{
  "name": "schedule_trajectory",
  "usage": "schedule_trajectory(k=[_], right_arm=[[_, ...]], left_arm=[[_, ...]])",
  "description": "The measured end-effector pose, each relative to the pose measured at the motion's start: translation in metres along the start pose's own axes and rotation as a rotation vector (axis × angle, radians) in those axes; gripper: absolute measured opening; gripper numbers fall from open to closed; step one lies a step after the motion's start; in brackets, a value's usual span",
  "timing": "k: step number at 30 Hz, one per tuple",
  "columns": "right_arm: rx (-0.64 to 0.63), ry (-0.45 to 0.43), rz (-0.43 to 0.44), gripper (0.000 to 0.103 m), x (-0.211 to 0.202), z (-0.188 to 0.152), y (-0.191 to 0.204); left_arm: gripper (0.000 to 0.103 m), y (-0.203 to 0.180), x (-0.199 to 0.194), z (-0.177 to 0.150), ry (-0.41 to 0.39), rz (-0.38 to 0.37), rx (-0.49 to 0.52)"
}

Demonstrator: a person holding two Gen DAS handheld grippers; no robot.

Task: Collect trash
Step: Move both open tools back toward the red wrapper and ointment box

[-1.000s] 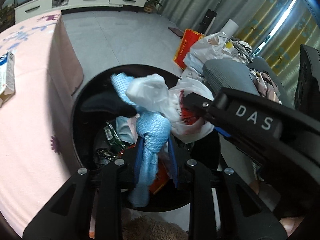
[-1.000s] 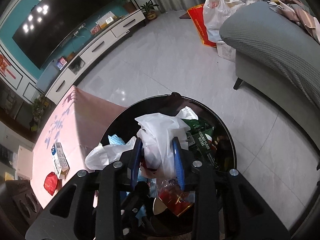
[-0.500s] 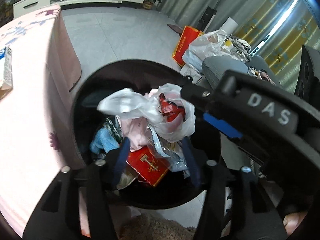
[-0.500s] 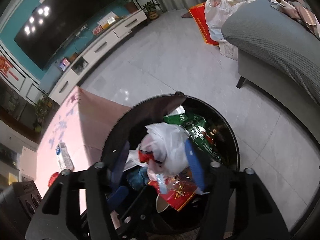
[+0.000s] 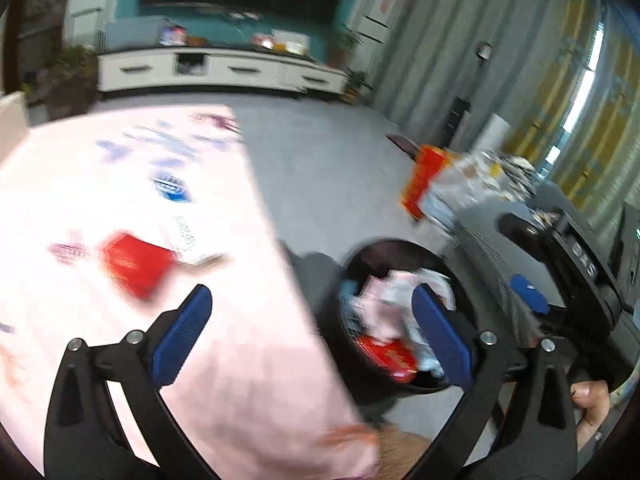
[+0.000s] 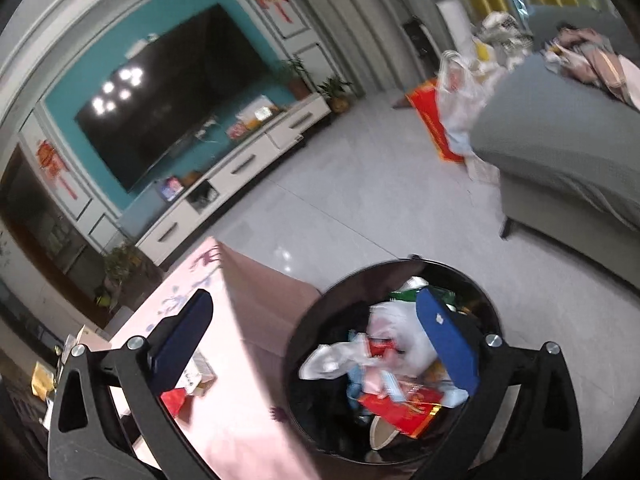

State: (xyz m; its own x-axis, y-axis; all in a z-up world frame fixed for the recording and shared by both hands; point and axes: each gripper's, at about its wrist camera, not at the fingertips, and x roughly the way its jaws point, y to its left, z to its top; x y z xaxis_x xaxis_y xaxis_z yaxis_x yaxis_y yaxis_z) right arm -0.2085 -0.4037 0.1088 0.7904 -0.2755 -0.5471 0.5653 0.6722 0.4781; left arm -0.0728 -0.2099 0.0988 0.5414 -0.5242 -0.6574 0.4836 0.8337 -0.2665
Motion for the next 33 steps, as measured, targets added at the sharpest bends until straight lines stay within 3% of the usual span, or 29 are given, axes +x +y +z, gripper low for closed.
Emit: schedule_trajectory(k=[6, 9, 11, 14, 22, 29, 33], right_arm=[[-0.173, 0.036, 0.061, 0.100, 0.022, -0.027, 0.056], [-0.232, 0.087, 0.016, 0.100, 0.043, -0.051, 0.078], [-0.292, 0.133, -0.036, 0.100, 0.060, -0.069, 0.092], [-0.399, 0.192, -0.047, 0.100, 0.079, -0.092, 0.111], [-0.557, 0.183, -0.072, 0.100, 0.092, -0.136, 0.137], [-0.666, 0.168, -0.141, 0.100, 0.100, -0.157, 0.150], [-0.692, 0.165, -0.135, 0.100, 0.099, -0.161, 0.154]], left_arm=[[0.100, 0.084, -0.033, 0.007, -0.049, 0.163, -0.073], [0.100, 0.133, -0.030, -0.006, -0.050, 0.224, -0.184], [0.100, 0.168, -0.019, -0.018, -0.019, 0.276, -0.271], [0.100, 0.192, -0.003, -0.024, 0.052, 0.342, -0.317], [0.100, 0.208, -0.016, -0.020, 0.029, 0.288, -0.364], [0.100, 0.208, -0.019, -0.025, 0.024, 0.281, -0.355], [0.100, 0.212, -0.016, -0.024, 0.027, 0.279, -0.369]])
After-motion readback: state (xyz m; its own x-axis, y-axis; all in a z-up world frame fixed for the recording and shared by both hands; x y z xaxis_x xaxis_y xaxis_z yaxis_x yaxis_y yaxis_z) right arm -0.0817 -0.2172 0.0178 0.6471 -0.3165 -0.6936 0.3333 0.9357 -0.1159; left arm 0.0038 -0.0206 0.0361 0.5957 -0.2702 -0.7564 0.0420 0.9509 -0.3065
